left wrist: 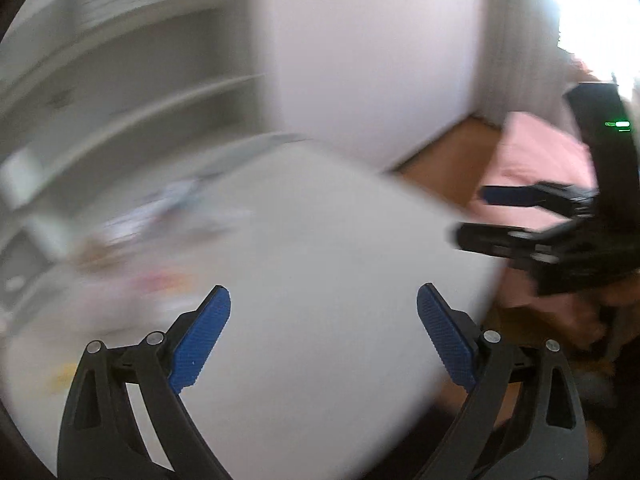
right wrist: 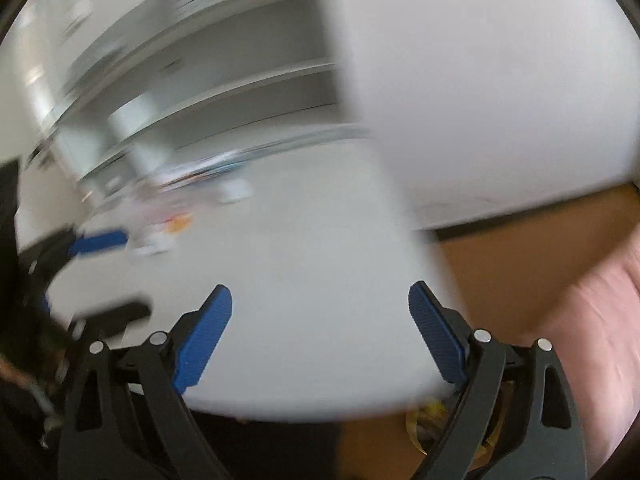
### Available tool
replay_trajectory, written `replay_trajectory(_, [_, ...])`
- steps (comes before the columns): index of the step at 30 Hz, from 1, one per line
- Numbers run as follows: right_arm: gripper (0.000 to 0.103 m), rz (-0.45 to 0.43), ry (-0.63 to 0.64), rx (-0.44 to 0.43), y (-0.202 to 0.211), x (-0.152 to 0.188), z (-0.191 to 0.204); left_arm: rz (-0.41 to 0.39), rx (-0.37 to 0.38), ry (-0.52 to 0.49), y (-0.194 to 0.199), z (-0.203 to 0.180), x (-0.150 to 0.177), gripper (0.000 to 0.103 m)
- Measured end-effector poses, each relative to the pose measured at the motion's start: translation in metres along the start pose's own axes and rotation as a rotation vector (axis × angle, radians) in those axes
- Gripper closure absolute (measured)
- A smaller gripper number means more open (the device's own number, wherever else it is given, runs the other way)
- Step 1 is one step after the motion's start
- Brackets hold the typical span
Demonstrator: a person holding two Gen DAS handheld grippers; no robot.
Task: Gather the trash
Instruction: 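Return to the desk and grasp the yellow plastic toy with the left tool, then grasp the clear plastic bag with the right tool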
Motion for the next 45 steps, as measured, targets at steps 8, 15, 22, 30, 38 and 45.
replay_trajectory(8, [0.016, 0.035, 0.244, -0.187, -0.063, -0.057, 0.160, 0.107, -0.271, 0.010, 0.031, 0.215, 0.057, 0.012])
replay_trajectory(15, [0.016, 0.063, 0.311, -0.210, -0.083, -0.079, 0.207, 0.224, -0.239, -0.005, 0.008, 0.288, 0.091, 0.012])
replay_trajectory(22, [0.016, 0.099, 0.330, -0.190, -0.095, -0.085, 0.213, 0.243, -0.192, -0.037, -0.018, 0.295, 0.096, 0.013])
replay_trajectory(30, [0.016, 0.171, 0.407, -0.208, -0.132, -0.100, 0.232, 0.231, -0.098, 0.048, -0.021, 0.294, 0.088, 0.074])
replay_trajectory(38, [0.016, 0.245, 0.595, -0.145, -0.179, -0.100, 0.252, 0.227, -0.113, 0.121, 0.002, 0.289, 0.100, 0.091])
replay_trajectory(45, [0.067, 0.247, 0.679, -0.124, -0.192, -0.097, 0.265, 0.181, -0.121, 0.191, 0.033, 0.285, 0.091, 0.091])
Point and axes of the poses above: each gripper's, at about its wrist camera, not at the fingertips, and y roughly against the way its jaws point, z to its left, x to its underside, the point moved 6 cm from there along -y, roughly the way its jaws point, and after that the axes turned 7 degrees about y, right-handed, at the moved point
